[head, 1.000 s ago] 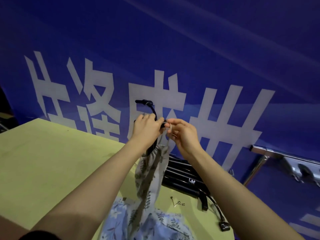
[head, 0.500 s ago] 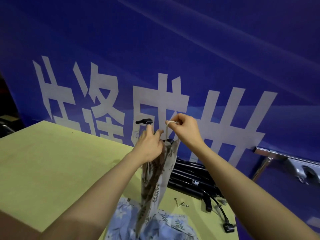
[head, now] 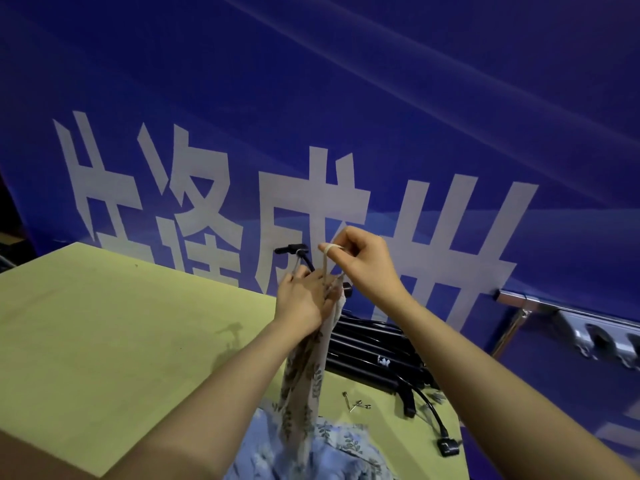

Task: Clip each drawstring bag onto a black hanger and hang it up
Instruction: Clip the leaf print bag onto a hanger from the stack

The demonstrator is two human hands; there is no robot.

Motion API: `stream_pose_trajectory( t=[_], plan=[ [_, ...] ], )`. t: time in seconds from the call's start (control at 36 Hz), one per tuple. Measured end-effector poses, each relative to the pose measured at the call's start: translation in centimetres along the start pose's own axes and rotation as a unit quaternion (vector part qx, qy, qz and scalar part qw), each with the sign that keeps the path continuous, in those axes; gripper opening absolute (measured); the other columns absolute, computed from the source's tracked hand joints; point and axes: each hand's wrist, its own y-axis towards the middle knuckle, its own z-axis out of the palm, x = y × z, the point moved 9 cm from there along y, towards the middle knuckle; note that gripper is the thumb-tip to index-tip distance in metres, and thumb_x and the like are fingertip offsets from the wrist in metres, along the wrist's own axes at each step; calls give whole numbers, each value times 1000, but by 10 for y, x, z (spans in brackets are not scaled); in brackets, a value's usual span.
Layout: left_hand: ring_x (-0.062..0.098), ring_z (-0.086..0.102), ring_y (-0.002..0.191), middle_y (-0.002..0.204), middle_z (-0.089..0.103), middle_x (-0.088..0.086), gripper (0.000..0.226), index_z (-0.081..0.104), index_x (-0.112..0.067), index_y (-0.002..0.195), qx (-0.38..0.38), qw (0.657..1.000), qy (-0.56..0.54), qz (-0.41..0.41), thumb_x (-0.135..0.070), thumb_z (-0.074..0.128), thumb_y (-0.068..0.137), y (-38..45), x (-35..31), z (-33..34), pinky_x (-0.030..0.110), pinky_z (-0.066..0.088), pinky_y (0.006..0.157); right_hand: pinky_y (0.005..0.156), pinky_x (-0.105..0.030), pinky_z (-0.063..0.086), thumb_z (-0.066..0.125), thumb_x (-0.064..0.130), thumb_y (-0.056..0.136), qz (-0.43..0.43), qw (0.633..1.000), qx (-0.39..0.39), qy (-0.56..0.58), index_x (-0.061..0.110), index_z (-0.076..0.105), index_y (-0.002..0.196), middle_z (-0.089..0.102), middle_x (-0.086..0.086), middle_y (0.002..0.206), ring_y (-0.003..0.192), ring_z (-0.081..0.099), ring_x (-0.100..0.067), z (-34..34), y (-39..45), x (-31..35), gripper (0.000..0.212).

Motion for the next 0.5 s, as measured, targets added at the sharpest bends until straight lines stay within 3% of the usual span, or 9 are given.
stream_pose_trajectory(
  t=[0.11, 0.19, 0.31, 0.39, 0.5],
  plan=[
    [20, 35, 126, 133, 49, -2, 39, 45, -25, 133, 18, 1000, 11, 1, -39, 30, 100, 3, -7, 3, 36, 27, 105, 53, -24, 42, 67, 24, 87, -75, 991, -12, -110, 15, 48, 75, 46, 7, 61, 54, 41, -7, -1, -8, 9, 24],
    [20, 33, 129, 140, 44, -3, 43, 36, -26, 140, 15, 1000, 15, 4, -39, 30, 100, 2, -13, 4, 34, 28, 105, 50, -28, 37, 69, 30, 84, -59, 983, -12, -173, 19, 40, 68, 41, 8, 57, 51, 36, -8, -5, -8, 4, 35],
    [21, 37, 117, 131, 49, -6, 34, 49, -32, 127, 14, 999, 36, 3, -41, 31, 99, 3, -10, 8, 31, 31, 91, 46, -14, 33, 61, 25, 91, 47, 995, -85, -17, 19, 36, 53, 35, 8, 46, 41, 35, -5, -26, -10, -10, 46],
    [19, 37, 118, 133, 48, -8, 33, 51, -32, 127, -12, 1000, 24, 1, -38, 40, 97, 0, -5, 7, 31, 31, 90, 46, -19, 44, 56, 22, 94, 123, 974, -131, 137, 15, 39, 52, 39, 6, 43, 38, 42, -4, -32, -16, -27, 46],
    [19, 37, 118, 131, 50, -8, 33, 51, -33, 128, -22, 999, 25, 7, -36, 42, 96, 0, -5, 6, 32, 30, 91, 53, -23, 47, 59, 21, 93, 118, 974, -127, 146, 10, 44, 61, 46, -6, 53, 47, 47, -11, -36, -17, -26, 37]
  ],
)
